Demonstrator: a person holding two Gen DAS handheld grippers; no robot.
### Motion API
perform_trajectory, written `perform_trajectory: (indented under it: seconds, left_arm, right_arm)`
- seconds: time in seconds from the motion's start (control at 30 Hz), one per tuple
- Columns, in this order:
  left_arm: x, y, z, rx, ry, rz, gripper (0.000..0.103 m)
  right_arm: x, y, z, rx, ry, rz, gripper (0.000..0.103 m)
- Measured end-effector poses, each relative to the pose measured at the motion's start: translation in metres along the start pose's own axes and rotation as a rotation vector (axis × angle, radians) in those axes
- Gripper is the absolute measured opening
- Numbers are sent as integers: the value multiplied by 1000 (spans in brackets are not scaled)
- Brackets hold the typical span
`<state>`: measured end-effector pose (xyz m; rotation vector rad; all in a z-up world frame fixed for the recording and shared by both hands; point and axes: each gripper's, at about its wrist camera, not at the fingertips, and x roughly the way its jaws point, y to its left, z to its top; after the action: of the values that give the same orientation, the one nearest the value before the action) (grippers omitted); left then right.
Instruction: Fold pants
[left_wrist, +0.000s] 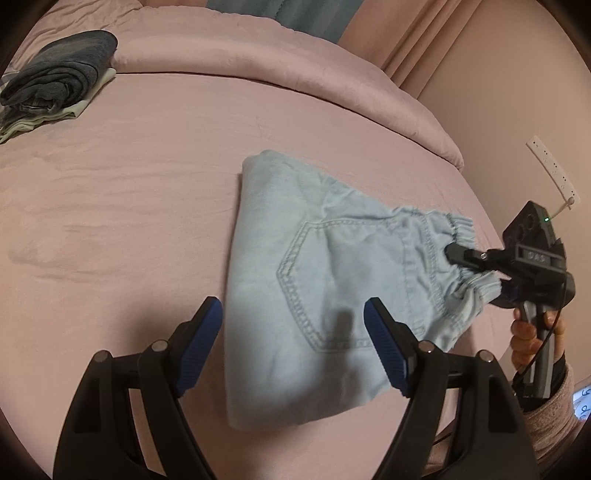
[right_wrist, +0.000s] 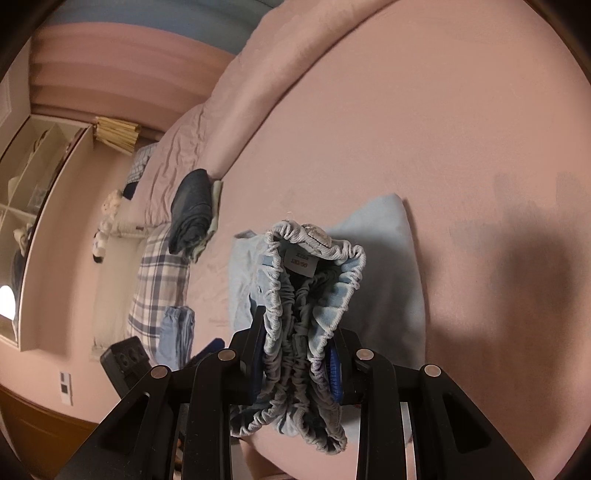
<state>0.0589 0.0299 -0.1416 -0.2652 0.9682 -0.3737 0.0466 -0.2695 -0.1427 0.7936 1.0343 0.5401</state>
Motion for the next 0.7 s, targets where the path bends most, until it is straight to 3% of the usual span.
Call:
perform_trajectory:
  seconds: [0.2,0.3,0.37,0.4,0.5,0.6,0.7]
  left_arm:
    - [8,-4,4,11,18,12,79]
    - [12,-5,3,23,25,30,79]
    - [14,-7,3,35,27,43,80]
    - [15,-9,4,42,28,51,80]
    - [17,-11,5,61,30,69,80]
    - [18,-13,7,76,25,81,80]
    - [20,-17,13,98,21,81,80]
  right_arm:
    - [18,-23,6,54,-1,82,30]
    - [23,-31,8,48,11,81,30]
    - [26,-37,7,60,23,60,32]
    - [26,-39,7,70,28,49,40]
    - [18,-37,8,75,29,14,51]
    - [-1,-21,8,1,-28,-85,60]
    - [-22,5,5,-134,-108,-218,60]
